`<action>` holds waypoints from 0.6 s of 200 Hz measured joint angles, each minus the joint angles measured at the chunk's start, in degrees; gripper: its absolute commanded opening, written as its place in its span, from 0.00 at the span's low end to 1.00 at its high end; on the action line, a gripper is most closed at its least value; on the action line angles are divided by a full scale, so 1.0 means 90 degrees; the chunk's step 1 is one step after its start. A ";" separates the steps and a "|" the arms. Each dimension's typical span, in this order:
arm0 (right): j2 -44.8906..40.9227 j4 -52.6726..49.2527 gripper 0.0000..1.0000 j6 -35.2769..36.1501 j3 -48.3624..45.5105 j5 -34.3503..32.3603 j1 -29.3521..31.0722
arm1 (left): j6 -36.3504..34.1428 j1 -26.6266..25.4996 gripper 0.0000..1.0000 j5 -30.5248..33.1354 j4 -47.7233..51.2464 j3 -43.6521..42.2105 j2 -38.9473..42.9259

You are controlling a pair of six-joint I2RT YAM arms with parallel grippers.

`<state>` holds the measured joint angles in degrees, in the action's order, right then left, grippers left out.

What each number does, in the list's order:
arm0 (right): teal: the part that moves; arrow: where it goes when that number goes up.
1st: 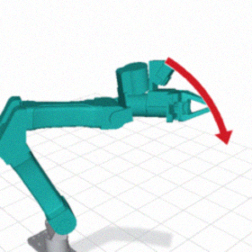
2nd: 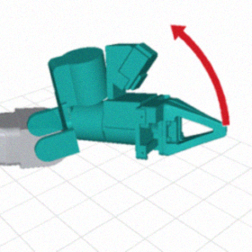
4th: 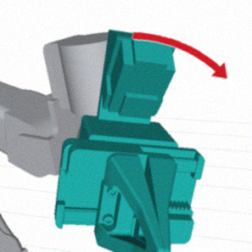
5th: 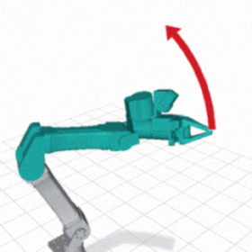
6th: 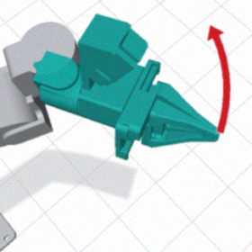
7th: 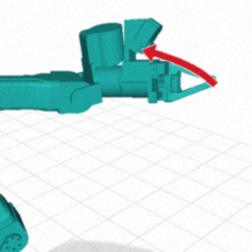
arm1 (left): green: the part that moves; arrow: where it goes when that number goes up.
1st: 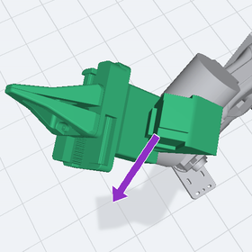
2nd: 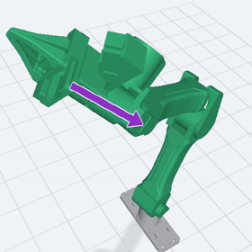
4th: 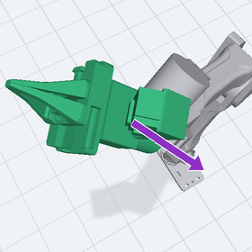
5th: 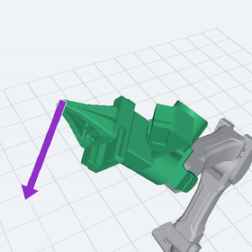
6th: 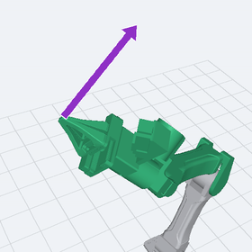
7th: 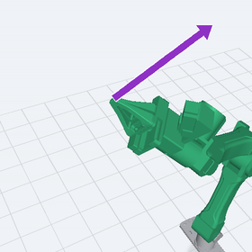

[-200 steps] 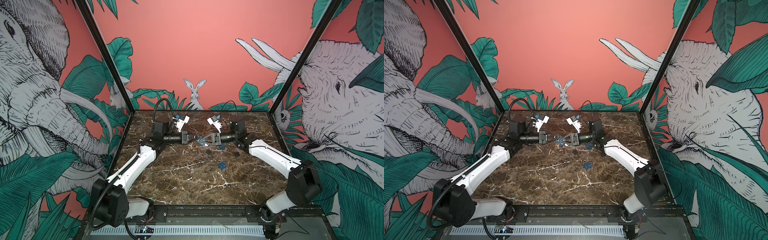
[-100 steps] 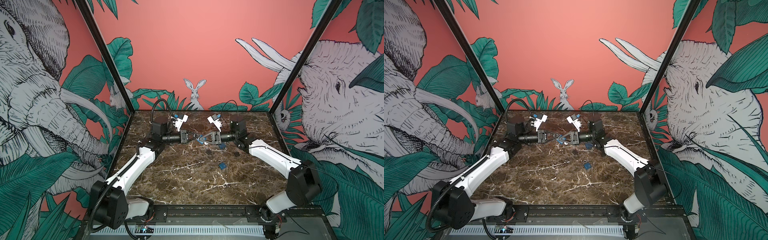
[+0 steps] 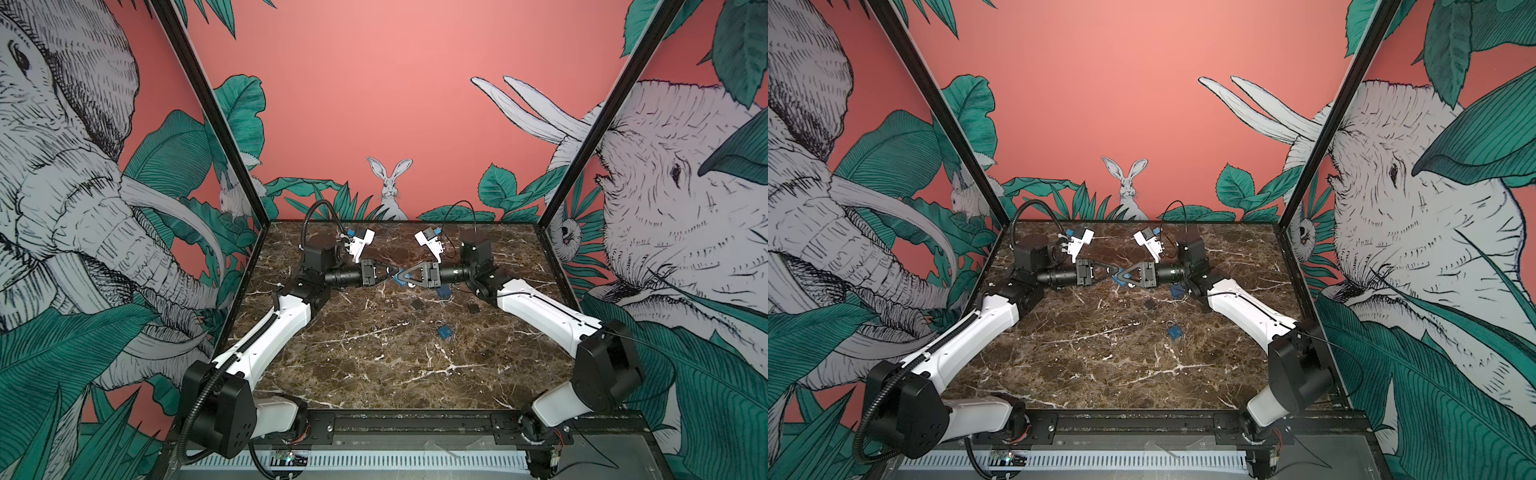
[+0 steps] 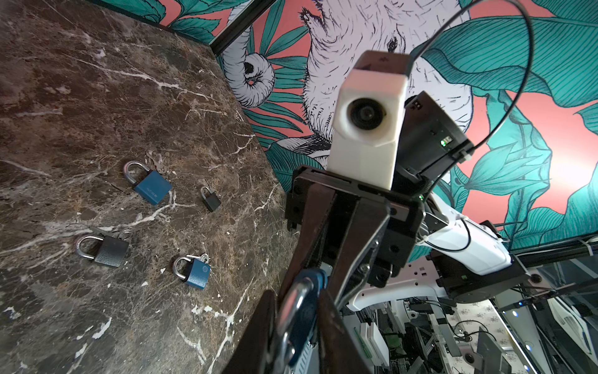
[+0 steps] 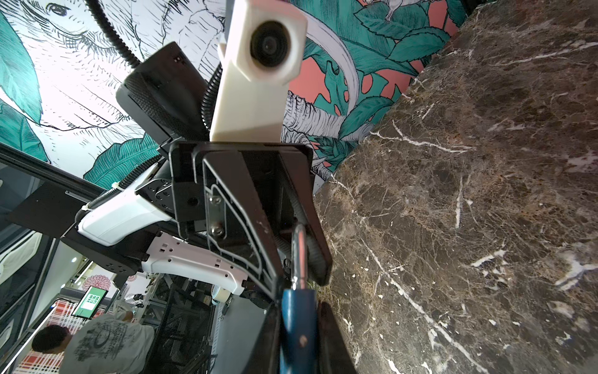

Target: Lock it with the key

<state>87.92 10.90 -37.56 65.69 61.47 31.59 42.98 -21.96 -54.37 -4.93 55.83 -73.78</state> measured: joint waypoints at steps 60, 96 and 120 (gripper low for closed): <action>0.0000 0.0100 0.00 -0.0097 0.0000 -0.0070 0.0002 | 0.0379 0.0172 0.26 0.0022 -0.0323 -0.0238 0.0058; 0.0000 0.0163 0.00 -0.0141 0.0000 -0.0053 0.0002 | 0.0459 0.0172 0.27 -0.0002 -0.0413 -0.0245 0.0058; 0.0002 0.0202 0.00 -0.0158 0.0000 -0.0041 0.0019 | 0.0469 0.0172 0.27 -0.0032 -0.0444 -0.0245 0.0056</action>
<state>87.94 12.71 -38.98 65.69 61.10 31.77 47.20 -20.40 -54.65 -8.93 53.63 -73.28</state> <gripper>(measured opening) 0.150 0.268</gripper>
